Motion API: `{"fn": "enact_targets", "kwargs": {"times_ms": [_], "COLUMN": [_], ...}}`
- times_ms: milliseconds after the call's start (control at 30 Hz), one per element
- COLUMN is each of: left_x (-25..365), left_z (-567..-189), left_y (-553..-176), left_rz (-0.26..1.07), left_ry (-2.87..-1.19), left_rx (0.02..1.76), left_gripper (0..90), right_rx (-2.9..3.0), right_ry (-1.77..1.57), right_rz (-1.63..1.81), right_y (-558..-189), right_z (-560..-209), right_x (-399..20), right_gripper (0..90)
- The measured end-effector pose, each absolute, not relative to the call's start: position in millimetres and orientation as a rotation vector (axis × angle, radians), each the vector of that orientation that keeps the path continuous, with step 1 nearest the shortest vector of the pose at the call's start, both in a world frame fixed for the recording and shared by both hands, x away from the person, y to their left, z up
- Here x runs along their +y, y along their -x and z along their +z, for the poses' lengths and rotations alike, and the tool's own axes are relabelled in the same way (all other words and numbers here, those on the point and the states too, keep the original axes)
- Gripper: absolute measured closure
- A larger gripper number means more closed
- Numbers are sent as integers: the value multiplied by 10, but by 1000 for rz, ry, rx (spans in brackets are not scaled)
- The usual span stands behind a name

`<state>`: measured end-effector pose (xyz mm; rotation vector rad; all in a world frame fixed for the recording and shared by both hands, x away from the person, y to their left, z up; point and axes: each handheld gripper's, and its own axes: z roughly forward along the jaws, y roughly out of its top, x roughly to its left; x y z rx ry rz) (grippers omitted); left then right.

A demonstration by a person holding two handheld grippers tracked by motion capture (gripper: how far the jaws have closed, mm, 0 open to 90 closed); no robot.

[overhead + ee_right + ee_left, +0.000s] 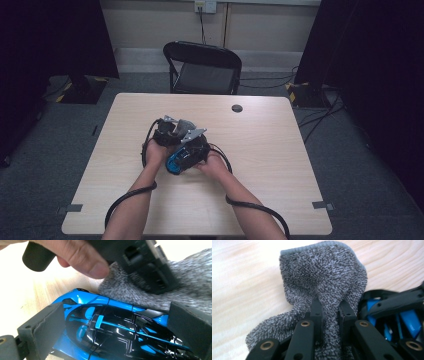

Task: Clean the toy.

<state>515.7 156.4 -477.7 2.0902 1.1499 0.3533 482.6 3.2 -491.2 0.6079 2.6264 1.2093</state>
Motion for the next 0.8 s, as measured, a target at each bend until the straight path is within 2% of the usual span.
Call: {"fn": "enact_targets", "kwargs": {"times_ms": [800], "left_x": [1654], "left_z": [-4801], "left_y": [-5082], "left_rz": [284], "left_ry": [-2149], "left_rx": [1127], "left_gripper": [789], "right_rx": [2626], "right_ry": [-604], "right_rz": [1208], "right_y": [-4825], "right_z": [-4915], "right_x": [28], "right_gripper": [16]}}
